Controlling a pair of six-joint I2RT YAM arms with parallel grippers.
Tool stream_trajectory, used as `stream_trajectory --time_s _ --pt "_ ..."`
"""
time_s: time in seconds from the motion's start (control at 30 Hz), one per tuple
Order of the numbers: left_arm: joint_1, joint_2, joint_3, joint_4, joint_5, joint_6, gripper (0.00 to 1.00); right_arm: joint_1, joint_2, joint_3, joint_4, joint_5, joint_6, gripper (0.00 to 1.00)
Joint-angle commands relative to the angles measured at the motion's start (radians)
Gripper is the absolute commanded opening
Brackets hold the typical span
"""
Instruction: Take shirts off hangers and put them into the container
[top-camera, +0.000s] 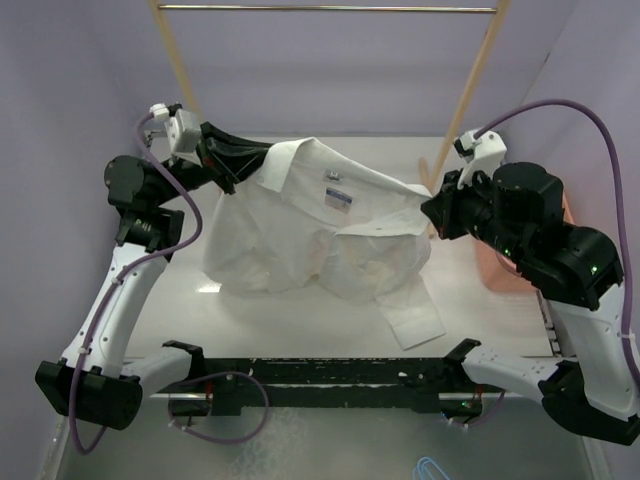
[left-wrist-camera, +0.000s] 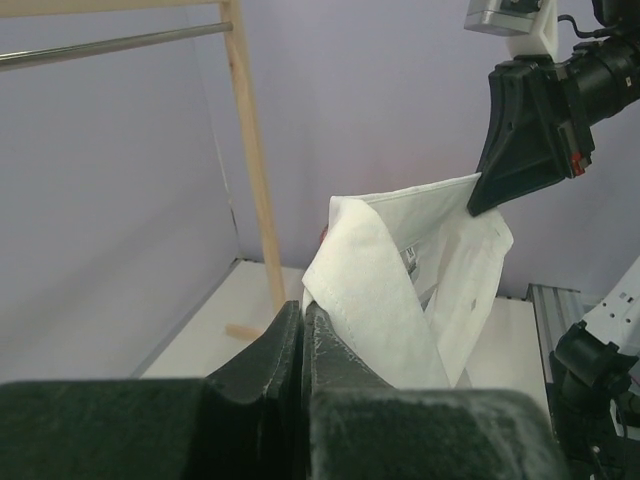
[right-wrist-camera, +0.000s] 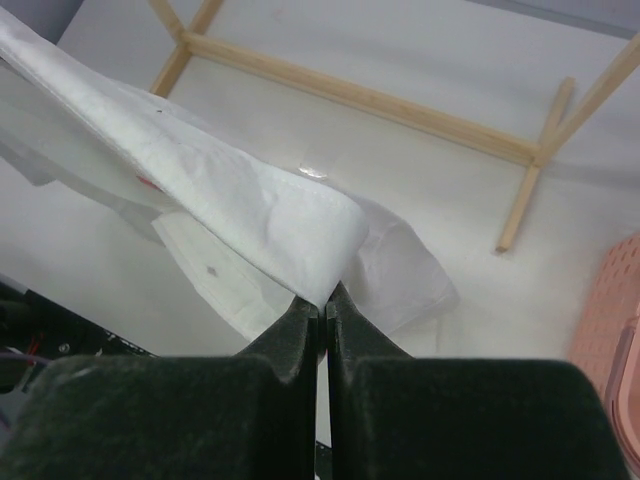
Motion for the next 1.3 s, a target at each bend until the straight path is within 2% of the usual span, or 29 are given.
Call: stream_trajectory --time_s 0.0,0.27,0.37,0.43,0.6,0.73,0.8,0.97,1.1,1.27 --pt "0.034 -0.033 0.018 -0.004 -0.125 0.088 0.00 -0.016 -0.039 0.006 -0.079 0.134 -0.007 0.00" --pt "0.027 -0.032 -0.014 -0.220 -0.153 0.190 0.00 -0.016 -0.027 -0.128 0.027 0.082 0.007 0.00" --pt "0.013 -0.042 -0.028 -0.304 -0.200 0.239 0.17 -0.016 -0.017 -0.192 0.071 0.074 0.011 0.00" --pt "0.003 -0.051 -0.035 -0.363 -0.226 0.264 0.33 -0.016 -0.005 -0.225 0.092 0.067 0.014 0.00" --pt "-0.015 -0.095 -0.072 -0.495 -0.218 0.299 0.37 -0.016 0.012 -0.294 0.144 -0.003 0.031 0.00" --pt "-0.021 -0.140 -0.155 -0.468 -0.161 0.252 0.45 -0.017 0.017 -0.333 0.174 -0.072 0.045 0.00" --pt "-0.040 -0.133 -0.165 -0.480 -0.122 0.240 0.46 -0.016 0.029 -0.351 0.176 -0.135 0.046 0.00" --pt "-0.230 -0.056 -0.124 -0.635 -0.104 0.332 0.46 -0.016 0.054 -0.458 0.198 -0.156 0.046 0.00" --pt "-0.337 -0.026 -0.090 -0.754 -0.089 0.403 0.45 -0.016 0.061 -0.525 0.238 -0.169 0.071 0.00" --pt "-0.449 -0.030 -0.072 -0.889 -0.059 0.458 0.46 -0.016 0.083 -0.515 0.279 -0.149 0.088 0.00"
